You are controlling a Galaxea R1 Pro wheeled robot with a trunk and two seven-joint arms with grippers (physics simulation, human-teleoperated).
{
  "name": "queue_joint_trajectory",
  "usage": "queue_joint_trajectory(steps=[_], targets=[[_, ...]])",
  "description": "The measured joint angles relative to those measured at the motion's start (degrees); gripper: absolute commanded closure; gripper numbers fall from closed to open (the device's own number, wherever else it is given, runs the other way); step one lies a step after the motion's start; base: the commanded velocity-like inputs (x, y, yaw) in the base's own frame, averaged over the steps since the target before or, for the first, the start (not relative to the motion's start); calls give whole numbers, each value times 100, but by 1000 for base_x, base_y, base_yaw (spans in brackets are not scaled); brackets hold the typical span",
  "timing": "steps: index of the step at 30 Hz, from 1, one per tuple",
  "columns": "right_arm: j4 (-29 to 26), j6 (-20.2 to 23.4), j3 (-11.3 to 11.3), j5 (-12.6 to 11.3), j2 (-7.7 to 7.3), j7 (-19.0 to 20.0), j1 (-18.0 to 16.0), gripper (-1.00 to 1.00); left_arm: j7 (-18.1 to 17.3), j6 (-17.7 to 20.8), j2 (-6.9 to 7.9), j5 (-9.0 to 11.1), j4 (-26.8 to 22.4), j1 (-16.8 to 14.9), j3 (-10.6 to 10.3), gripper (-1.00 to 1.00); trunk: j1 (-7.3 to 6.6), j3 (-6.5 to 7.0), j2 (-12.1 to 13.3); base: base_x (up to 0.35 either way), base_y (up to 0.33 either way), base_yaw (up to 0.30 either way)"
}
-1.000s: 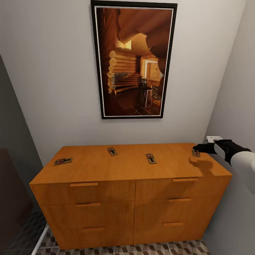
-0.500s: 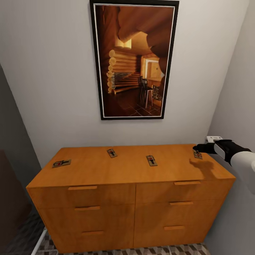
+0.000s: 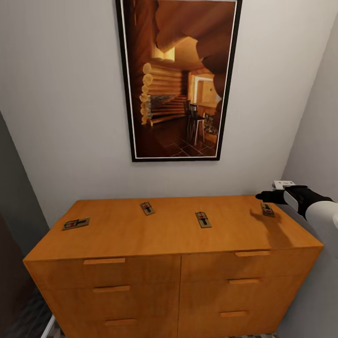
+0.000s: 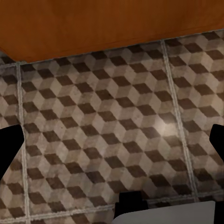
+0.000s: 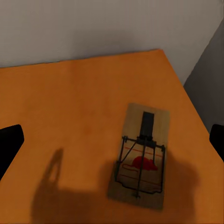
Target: Take the four mousetraps from the cabinet in the bathroom and place them on the bathroom floor. Make sure all four end up on the same floor surface, and ensure that at least two of them are either under or directly next to the same bathroom sink.
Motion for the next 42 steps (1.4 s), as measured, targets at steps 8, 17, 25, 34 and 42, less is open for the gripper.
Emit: queue_joint_trajectory(steps=[8, 17, 25, 34, 42], targets=[[5, -27, 0, 0, -8, 7, 3, -100, 0, 0, 0, 0, 0, 0, 0, -100, 0, 0, 0, 10, 0, 0], [4, -287, -4, 1, -15, 243, 247, -100, 0, 0, 0, 0, 4, 0, 0, -100, 1, 0, 0, 1, 0, 0], [1, -355, -10, 0, -20, 346, 424, -100, 0, 0, 0, 0, 7, 0, 0, -100, 0, 0, 0, 0, 0, 0], [0, -445, -14, 0, -27, 368, 463, -100, 0, 0, 0, 0, 9, 0, 0, -100, 0, 0, 0, 0, 0, 0], [0, -495, -13, -5, -139, 380, 496, -100, 0, 0, 0, 0, 9, 0, 0, -100, 0, 0, 0, 0, 0, 0]])
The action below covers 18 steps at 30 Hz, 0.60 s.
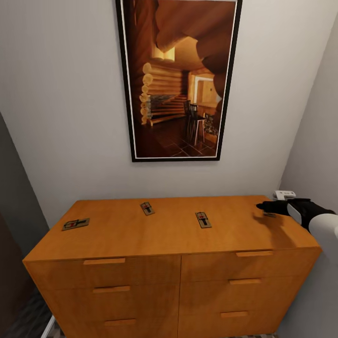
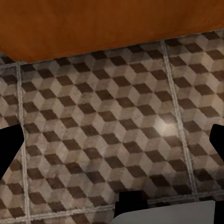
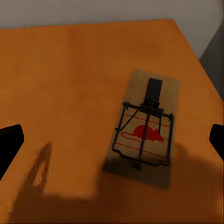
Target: Take the four mousetraps from the cabinet in the bathroom and place them on the bathroom floor. Make sure all four end up on the same floor surface, and ensure that at least two of them are either under or directly next to the same bathroom sink.
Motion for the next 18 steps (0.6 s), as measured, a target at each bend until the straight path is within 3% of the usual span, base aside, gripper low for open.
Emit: queue_joint_trajectory(steps=[8, 18], targets=[[0, -13, 3, -12, -134, 9, 13, -100, 0, 8, 0, 0, 0, 0, 0, -100, 0, 0, 0, 0, 0, 0], [0, -24, 0, -102, -176, 12, 70, -100, 0, 9, 0, 0, 0, 0, 0, -100, 0, 0, 0, 0, 0, 0]])
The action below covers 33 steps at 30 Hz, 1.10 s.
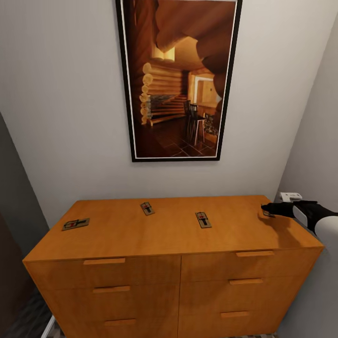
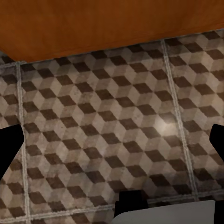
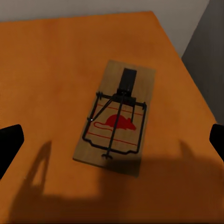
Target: Take the four mousetraps from the cabinet in the bathroom and place them on the bathroom floor. Make sure all four end up on the same floor surface, and ensure that at least two of them are either under or directly next to the same bathroom sink.
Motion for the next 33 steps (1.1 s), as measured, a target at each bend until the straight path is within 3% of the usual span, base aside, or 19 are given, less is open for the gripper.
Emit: queue_joint_trajectory(steps=[10, 19, 33], targets=[[-1, -162, 2, -130, -6, 36, 22, -100, 0, 0, 0, 0, 0, 0, 0, -100, 0, 0, 0, 0, 0, 0], [-1, -184, 5, -145, -8, 342, 24, -100, 0, 0, 0, 0, 0, 0, 0, -100, 0, 0, 0, 0, 0, 0], [-1, -195, 5, -139, -7, 380, 26, -100, 0, 0, 0, 0, 0, 0, 0, -100, 0, 0, 0, 0, 0, 0]])
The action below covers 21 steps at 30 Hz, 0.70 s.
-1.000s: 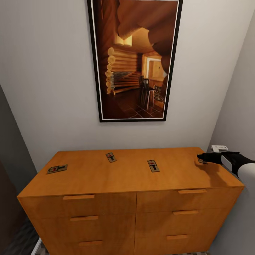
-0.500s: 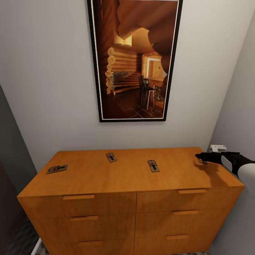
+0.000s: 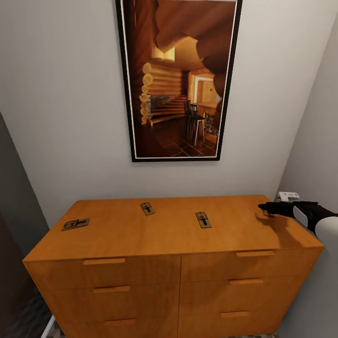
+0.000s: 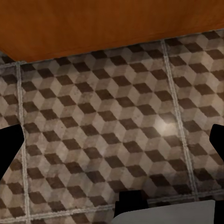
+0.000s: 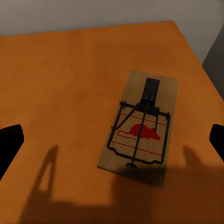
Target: Take the four mousetraps from the cabinet in the bathroom and place them on the bathroom floor. Make sure all four end up on the same floor surface, and ensure that at least two of them are either under or directly next to the same bathroom sink.
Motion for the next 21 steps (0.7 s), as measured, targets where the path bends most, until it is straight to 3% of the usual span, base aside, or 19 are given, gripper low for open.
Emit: queue_joint_trajectory(steps=[21], targets=[[0, -14, -7, 3, -48, -16, 33, -100, 0, 0, 0, 0, 0, 0, 0, -100, 0, -34, 0, 0, 0, 0]])
